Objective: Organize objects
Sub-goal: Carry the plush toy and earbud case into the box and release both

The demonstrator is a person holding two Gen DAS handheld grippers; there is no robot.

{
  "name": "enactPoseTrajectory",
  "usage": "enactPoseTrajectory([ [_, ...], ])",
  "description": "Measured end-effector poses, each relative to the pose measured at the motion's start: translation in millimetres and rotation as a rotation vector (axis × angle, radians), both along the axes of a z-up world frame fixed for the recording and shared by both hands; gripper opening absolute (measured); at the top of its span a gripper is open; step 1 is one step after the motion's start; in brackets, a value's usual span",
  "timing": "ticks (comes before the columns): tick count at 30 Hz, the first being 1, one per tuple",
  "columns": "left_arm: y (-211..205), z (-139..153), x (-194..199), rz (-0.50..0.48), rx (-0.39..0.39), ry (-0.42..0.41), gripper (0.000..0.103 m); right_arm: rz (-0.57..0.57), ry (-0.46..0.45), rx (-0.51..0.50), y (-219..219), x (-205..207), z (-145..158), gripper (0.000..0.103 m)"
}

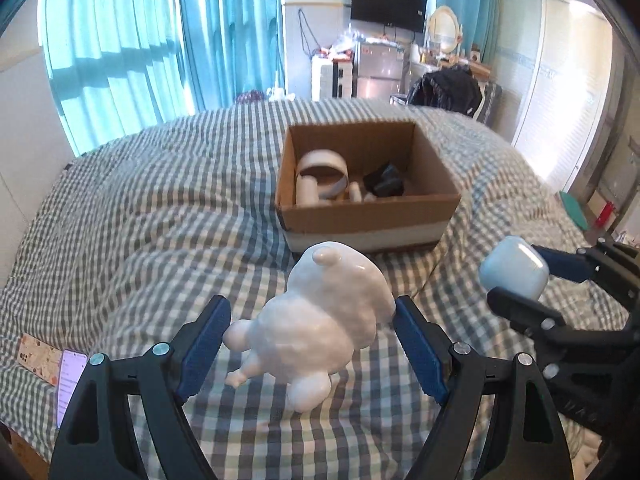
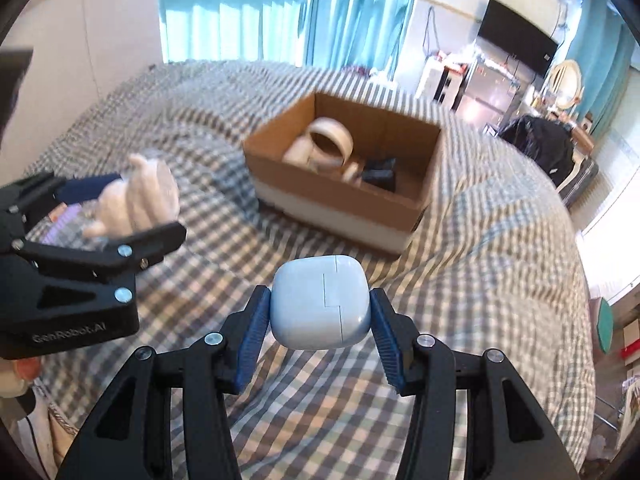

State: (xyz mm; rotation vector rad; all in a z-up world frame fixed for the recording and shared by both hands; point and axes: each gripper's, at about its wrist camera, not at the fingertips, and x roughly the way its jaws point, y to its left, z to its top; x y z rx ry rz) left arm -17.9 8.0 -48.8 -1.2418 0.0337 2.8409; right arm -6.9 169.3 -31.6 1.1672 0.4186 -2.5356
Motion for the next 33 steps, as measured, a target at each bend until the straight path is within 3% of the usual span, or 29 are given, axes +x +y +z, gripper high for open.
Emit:
enactPoseTrajectory([
  [11, -5.5, 83.8, -30.7, -0.033, 0.032, 0.174, 0.084, 0.002, 0.222, -0.089, 2.4, -29.2, 95.8, 0.05],
  [18, 0.5, 102.0, -103.0, -0.058, 0.054, 0.219, 0.084, 0.002, 0.256, -0.14, -2.2, -94.5, 113.0, 0.05],
  [25, 7.2, 74.5, -188.3, -0.062, 0.01, 0.163, 0.084, -0.012, 0.205, -0.159, -4.4, -180.6, 91.8, 0.05],
  [33, 8.8, -10.1, -263.6, -0.071, -0.021, 0.006, 0.084, -0.053, 0.096, -0.146, 2.7, -264.1, 23.0, 0.05],
])
